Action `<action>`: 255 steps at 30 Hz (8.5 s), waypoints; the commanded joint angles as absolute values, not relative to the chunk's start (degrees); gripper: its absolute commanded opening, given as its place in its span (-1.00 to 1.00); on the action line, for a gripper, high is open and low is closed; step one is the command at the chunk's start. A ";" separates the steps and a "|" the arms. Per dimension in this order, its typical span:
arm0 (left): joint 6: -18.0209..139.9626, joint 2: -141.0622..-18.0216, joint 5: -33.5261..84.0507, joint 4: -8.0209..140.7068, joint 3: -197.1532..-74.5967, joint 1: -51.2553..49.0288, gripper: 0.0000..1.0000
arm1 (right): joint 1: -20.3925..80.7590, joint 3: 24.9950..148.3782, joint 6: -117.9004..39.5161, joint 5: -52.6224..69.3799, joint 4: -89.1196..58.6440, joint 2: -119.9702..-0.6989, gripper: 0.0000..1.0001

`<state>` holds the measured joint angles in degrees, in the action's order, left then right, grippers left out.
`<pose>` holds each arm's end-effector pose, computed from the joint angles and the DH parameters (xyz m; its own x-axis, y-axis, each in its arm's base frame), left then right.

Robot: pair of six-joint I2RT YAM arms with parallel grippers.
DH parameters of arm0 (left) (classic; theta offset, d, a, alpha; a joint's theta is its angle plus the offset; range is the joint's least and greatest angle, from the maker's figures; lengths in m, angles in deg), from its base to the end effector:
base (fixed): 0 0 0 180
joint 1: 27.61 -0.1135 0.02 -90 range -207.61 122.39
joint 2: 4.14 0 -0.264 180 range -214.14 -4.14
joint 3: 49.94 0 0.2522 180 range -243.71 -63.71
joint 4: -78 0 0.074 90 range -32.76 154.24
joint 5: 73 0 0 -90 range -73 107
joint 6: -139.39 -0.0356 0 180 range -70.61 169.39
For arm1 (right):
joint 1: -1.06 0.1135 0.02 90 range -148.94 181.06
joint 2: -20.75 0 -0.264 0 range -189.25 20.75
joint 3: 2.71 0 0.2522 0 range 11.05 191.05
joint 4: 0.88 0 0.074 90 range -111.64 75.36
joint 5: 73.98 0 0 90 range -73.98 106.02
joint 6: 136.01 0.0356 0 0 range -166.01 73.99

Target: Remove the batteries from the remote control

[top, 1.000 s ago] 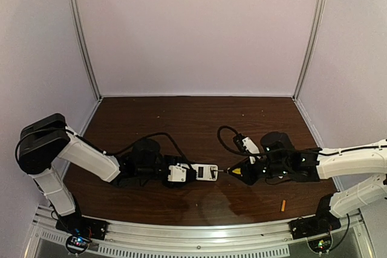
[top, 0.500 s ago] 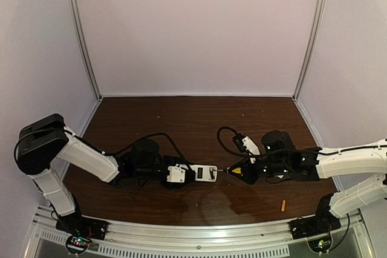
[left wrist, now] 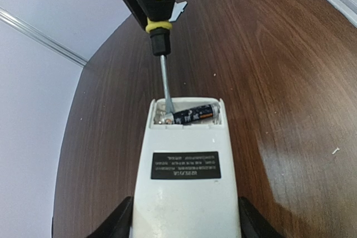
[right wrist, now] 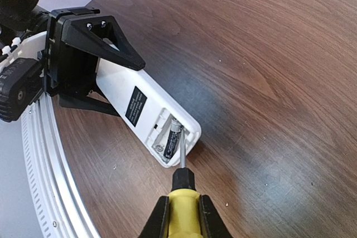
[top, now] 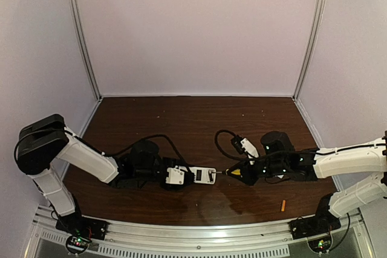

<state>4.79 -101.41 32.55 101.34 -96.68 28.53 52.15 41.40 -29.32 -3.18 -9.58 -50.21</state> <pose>0.1648 -0.2628 0.1312 0.4737 0.5080 -0.7194 0.8430 -0.0252 0.5373 0.1457 0.1991 0.1866 -0.6091 -0.3228 -0.7244 -0.7600 0.4987 0.4168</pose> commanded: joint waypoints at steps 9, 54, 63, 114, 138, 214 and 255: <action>4.00 -99.54 37.19 106.09 -96.31 29.16 -1.00 | 52.08 40.31 -33.84 -6.56 -4.41 -52.77 -1.00; 8.46 -103.24 30.63 99.19 -102.49 27.79 -1.00 | 54.58 41.52 -32.67 -1.19 -7.29 -53.10 -1.00; 9.31 -104.36 29.93 98.69 -103.38 26.89 -1.00 | 54.67 41.07 -31.33 -0.86 -8.27 -51.20 -1.00; 63.03 -98.97 -9.41 96.62 -99.07 30.20 -1.00 | 55.59 30.78 -11.34 36.67 3.41 -46.30 -1.00; 82.43 -100.46 -22.28 93.53 -94.14 33.54 -1.00 | 58.54 30.11 -10.56 44.22 9.70 -55.00 -1.00; 82.49 -65.13 -27.02 47.81 -97.36 38.45 0.95 | 58.72 42.61 -18.63 41.07 -19.10 -35.33 0.41; 59.04 -73.40 -9.12 38.40 -132.06 8.05 0.95 | 40.74 78.61 -21.87 28.72 -46.10 -41.36 0.99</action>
